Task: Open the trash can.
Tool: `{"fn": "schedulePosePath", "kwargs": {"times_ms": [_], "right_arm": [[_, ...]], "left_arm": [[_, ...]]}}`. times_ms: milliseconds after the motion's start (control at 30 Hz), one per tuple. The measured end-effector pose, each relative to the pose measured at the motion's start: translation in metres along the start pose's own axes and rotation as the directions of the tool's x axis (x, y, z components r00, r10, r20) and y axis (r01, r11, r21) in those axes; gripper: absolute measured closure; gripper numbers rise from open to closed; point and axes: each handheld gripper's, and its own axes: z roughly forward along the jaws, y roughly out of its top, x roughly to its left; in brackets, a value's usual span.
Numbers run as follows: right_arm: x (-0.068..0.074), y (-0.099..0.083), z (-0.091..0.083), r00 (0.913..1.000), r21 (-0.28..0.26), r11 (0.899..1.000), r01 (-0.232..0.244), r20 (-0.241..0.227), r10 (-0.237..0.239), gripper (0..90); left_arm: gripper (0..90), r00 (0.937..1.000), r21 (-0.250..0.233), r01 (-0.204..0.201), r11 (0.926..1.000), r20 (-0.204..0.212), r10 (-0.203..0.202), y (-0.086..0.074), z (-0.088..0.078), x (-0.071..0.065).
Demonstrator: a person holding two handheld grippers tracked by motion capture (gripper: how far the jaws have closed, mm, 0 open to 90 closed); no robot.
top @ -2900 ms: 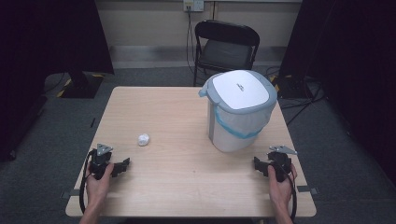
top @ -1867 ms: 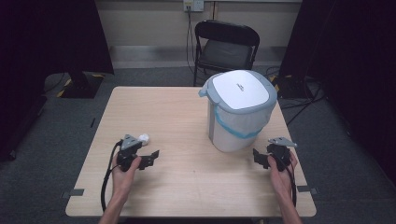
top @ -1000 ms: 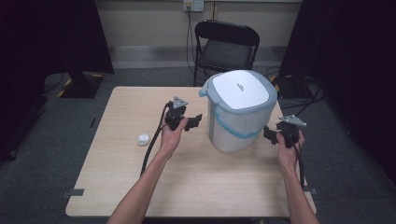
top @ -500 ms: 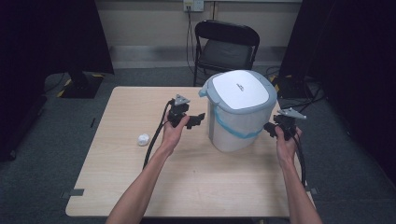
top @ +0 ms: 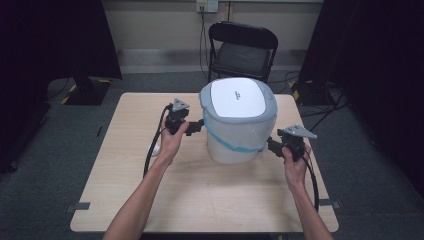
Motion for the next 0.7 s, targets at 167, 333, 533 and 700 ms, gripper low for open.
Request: {"fn": "schedulePosePath", "kwargs": {"times_ms": [167,333,533,700], "right_arm": [[0.027,-0.002,-0.010,0.9982,-0.013,0.999,0.051,-0.031,-0.052,38.2],[0.021,-0.002,-0.007,0.9938,0.065,0.992,0.110,0.007,-0.111,31.2],[-0.011,0.000,0.014,0.9941,0.105,0.993,0.047,0.092,-0.057,30.2],[-0.023,0.020,0.029,0.9942,0.054,0.998,0.031,0.101,-0.037,29.0]], "left_arm": [[19.8,0.9998,0.006,-0.002,1.0000,-0.019,0.002,-0.006,-0.012,0.010],[19.7,0.9990,0.009,0.001,1.0000,-0.044,-0.001,-0.018,-0.028,0.011],[18.7,0.9976,-0.021,0.069,0.9974,-0.009,-0.069,-0.038,-0.044,0.004],[18.5,0.9994,-0.016,0.035,0.9992,0.003,-0.035,-0.048,-0.057,-0.011]]}}
